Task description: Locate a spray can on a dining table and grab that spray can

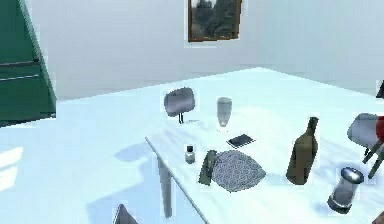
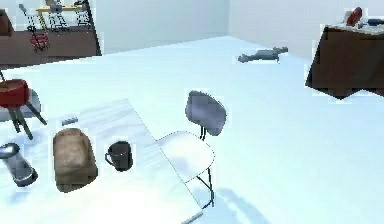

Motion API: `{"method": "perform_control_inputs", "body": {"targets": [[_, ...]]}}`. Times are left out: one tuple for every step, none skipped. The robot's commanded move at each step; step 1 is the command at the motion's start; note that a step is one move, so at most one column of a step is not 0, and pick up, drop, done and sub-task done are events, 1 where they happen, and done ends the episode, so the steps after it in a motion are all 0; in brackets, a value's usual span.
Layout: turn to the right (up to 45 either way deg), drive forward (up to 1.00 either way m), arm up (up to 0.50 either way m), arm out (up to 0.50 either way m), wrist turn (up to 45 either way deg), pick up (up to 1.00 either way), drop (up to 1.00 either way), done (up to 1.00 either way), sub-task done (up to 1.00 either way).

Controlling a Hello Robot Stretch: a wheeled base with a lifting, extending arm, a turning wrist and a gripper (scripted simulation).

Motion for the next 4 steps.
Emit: {"method": "perform_control_inputs", "body": {"targets": [[-45.0, 0.0, 0.0, 0.0, 0.0, 0.0, 0.0, 0.0, 0.0], [-36.0, 0.0, 0.0, 0.0, 0.0, 0.0, 0.0, 0.0, 0.0], [0.0, 0.0, 0.5, 0.0, 0.0, 0.0, 0.0, 0.0, 0.0], [0.0, 0.0, 0.38, 0.0, 0.0, 0.0, 0.0, 0.0, 0.0]]}}
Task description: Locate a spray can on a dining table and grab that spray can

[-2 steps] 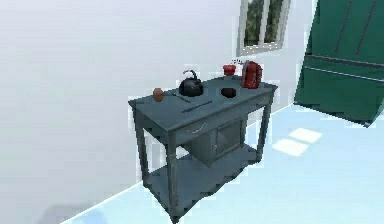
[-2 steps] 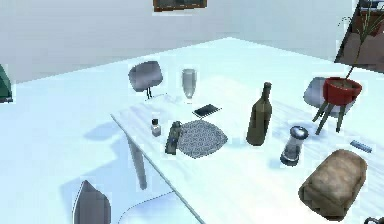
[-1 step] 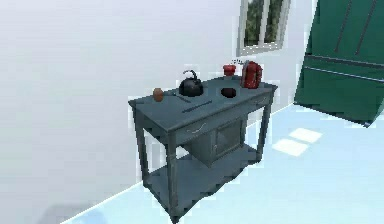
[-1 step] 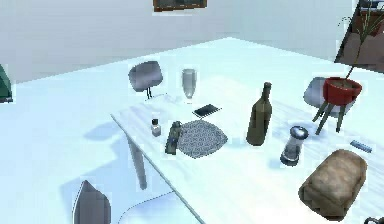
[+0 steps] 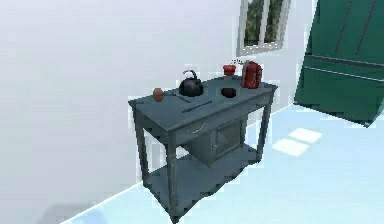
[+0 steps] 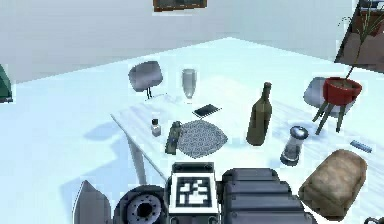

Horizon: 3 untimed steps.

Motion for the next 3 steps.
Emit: {"method": "perform_control_inputs", "body": {"targets": [[0.0, 0.0, 0.0, 0.38, 0.0, 0.0, 0.0, 0.0, 0.0], [0.0, 0.0, 0.0, 0.0, 45.0, 0.0, 0.0, 0.0, 0.0], [0.0, 0.0, 0.0, 0.0, 45.0, 0.0, 0.0, 0.0, 0.0]]}}
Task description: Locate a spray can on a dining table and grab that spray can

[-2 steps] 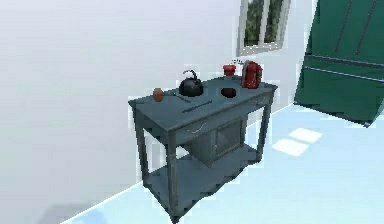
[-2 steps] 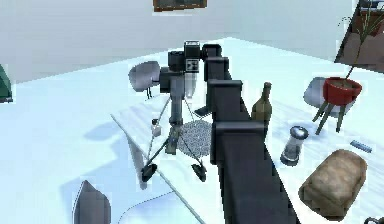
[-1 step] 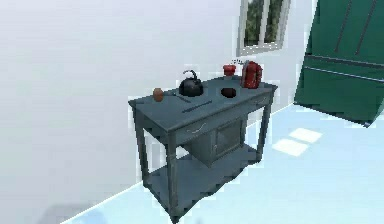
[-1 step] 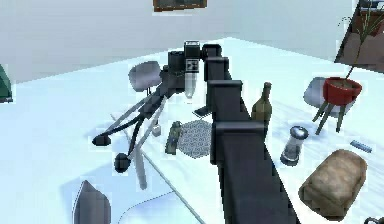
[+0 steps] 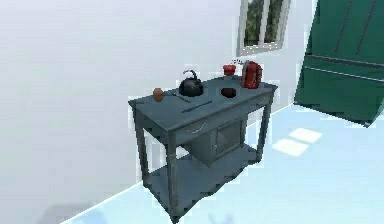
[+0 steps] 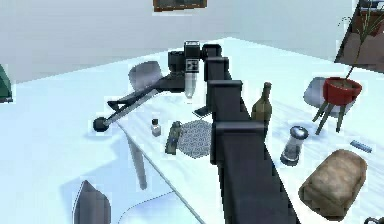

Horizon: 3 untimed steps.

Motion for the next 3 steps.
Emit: {"method": "perform_control_inputs", "body": {"targets": [[0.0, 0.0, 0.0, 0.0, 45.0, 0.0, 0.0, 0.0, 0.0], [0.0, 0.0, 0.0, 0.0, 21.0, 0.0, 0.0, 0.0, 0.0], [0.0, 0.0, -0.3, 0.0, 0.0, 0.0, 0.0, 0.0, 0.0]]}}
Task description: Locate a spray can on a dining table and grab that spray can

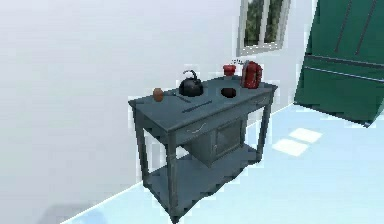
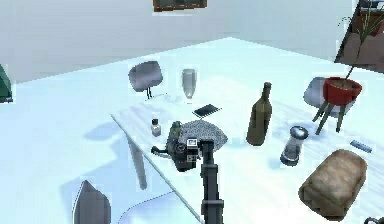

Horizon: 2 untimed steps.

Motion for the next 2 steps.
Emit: {"method": "perform_control_inputs", "body": {"targets": [[0.0, 0.0, 0.0, 0.0, 0.0, 1.0, 0.0, 0.0, 0.0], [0.0, 0.0, 0.1, 0.0, 0.0, 0.0, 0.0, 0.0, 0.0]]}}
